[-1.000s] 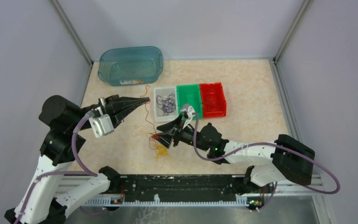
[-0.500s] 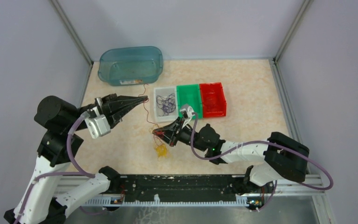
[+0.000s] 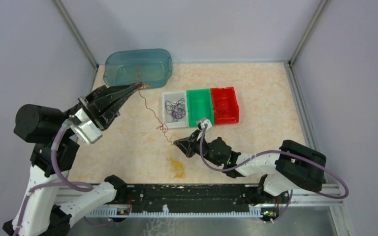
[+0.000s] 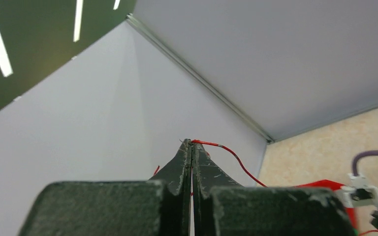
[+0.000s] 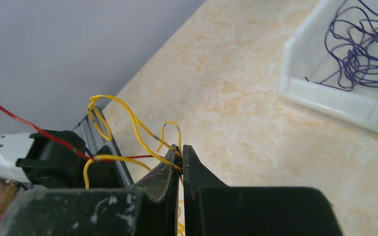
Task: Untangle the cables
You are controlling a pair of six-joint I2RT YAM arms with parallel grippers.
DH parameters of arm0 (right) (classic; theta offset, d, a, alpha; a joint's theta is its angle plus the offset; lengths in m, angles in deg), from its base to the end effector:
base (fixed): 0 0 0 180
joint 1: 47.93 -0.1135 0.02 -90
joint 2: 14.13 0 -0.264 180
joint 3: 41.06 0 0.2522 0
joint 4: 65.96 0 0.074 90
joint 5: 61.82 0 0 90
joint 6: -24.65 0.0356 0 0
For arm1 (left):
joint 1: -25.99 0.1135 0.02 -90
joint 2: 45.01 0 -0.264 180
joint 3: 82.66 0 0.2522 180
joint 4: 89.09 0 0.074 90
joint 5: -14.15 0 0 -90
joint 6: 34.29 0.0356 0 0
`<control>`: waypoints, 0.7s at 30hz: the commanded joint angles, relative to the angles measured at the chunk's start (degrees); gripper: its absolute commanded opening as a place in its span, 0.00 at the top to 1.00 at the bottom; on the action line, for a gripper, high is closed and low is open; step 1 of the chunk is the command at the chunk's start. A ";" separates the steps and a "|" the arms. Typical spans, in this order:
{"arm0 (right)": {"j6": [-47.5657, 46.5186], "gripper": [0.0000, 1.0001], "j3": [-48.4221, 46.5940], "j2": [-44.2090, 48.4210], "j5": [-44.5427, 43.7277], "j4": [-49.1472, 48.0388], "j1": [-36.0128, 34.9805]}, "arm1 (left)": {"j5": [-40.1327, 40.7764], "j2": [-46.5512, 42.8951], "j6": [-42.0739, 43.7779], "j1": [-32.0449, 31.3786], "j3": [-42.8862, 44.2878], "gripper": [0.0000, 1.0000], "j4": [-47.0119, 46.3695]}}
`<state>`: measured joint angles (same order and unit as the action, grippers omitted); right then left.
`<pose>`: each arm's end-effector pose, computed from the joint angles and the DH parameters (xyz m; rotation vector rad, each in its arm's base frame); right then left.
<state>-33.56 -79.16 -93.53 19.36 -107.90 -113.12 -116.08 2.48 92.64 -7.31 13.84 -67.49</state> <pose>0.1183 0.2429 0.2078 -0.3589 1.6545 1.1919 0.0683 -0.0724 0.5451 1.1143 0.4919 -0.3276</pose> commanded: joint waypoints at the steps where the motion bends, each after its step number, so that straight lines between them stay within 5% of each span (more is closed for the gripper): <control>1: 0.67 1.00 1.75 -0.79 -3.67 -0.38 -0.05 | 6.35 1.07 3.53 -0.19 3.12 1.00 -8.17; 18: -2.12 1.00 3.19 -2.45 -7.04 8.38 -0.50 | 16.07 10.15 16.13 -0.14 15.17 1.00 -27.93; 21: -2.16 0.93 2.79 -2.37 -5.47 8.59 -0.54 | 15.81 10.96 16.09 -0.10 16.81 1.00 -28.66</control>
<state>-34.34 -76.28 -95.43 13.28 -100.44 -113.14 -101.72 13.58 106.43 -7.29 27.09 -89.13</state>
